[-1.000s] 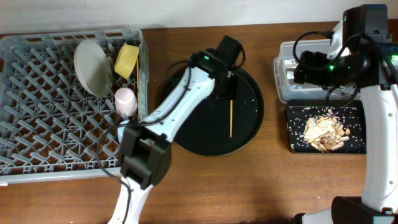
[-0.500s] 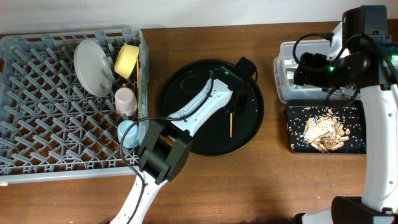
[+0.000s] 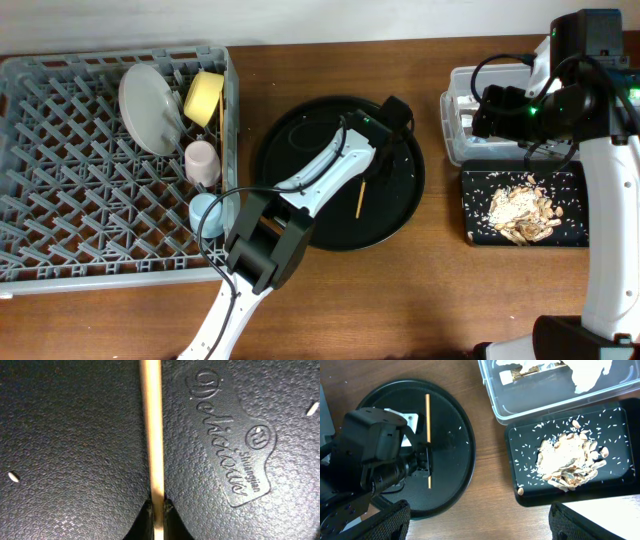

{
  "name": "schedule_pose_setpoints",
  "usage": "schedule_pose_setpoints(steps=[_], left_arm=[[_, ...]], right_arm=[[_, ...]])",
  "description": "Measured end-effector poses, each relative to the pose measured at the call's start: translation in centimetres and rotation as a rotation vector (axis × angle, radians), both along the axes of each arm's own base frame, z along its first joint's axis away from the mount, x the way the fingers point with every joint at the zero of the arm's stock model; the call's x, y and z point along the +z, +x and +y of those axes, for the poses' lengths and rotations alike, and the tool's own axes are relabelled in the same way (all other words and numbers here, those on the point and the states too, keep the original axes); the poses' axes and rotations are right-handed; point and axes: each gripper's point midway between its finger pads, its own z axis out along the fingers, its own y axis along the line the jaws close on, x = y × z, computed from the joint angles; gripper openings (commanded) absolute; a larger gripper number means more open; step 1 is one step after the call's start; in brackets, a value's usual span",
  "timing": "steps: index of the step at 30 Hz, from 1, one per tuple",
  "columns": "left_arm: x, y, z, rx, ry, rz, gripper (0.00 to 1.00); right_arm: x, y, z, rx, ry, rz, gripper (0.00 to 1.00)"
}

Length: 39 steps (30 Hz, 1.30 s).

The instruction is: Sort waste into correct bins and load items into the dishwasher rack

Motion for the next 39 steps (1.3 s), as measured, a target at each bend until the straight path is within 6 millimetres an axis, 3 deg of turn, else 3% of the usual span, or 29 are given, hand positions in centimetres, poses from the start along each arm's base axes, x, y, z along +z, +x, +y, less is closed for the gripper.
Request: schedule_pose_setpoints(steps=[6, 9, 14, 15, 19, 22, 27, 30, 35, 37, 39], left_arm=[[0.1, -0.2, 0.2, 0.002, 0.011, 0.016, 0.01], [0.5, -1.1, 1.9, 0.014, 0.076, 0.085, 0.01], [4.1, 0.5, 5.1, 0.063, 0.114, 0.104, 0.01], [7.1, 2.0, 6.7, 0.103, 0.094, 0.074, 0.01], [12.6, 3.6, 10.9, 0.184, 0.065, 0.034, 0.02], [16.7, 5.9, 14.1, 0.218, 0.008, -0.071, 0.02], [18.8, 7.0, 17.6, 0.218, 0.01, -0.113, 0.03], [21.2, 7.1, 19.9, 0.237, -0.001, -0.156, 0.03], [26.0, 5.0, 27.0, 0.343, 0.011, -0.197, 0.03], [26.6, 3.8, 30.0, 0.392, 0.041, -0.187, 0.03], [25.8, 2.8, 32.5, 0.433, 0.087, -0.143, 0.03]], right_arm=[[0.0, -0.1, 0.0, 0.0, 0.0, 0.003, 0.9], [-0.1, -0.2, 0.0, 0.0, 0.0, 0.007, 0.9], [-0.2, -0.2, 0.0, 0.0, 0.001, 0.01, 0.9], [-0.2, -0.2, 0.0, 0.0, 0.001, 0.012, 0.9], [-0.2, -0.2, 0.0, 0.0, 0.001, 0.013, 0.9], [-0.2, -0.3, 0.0, 0.0, 0.001, 0.015, 0.9], [-0.3, -0.4, 0.0, 0.0, 0.001, 0.022, 0.9], [-0.4, -0.6, 0.0, 0.0, 0.001, 0.029, 0.9], [-0.4, -0.7, 0.0, 0.0, 0.002, 0.034, 0.9], [-0.4, -0.7, 0.0, 0.0, 0.002, 0.034, 0.9], [-0.4, -0.7, 0.0, 0.003, 0.0, 0.034, 0.9]])
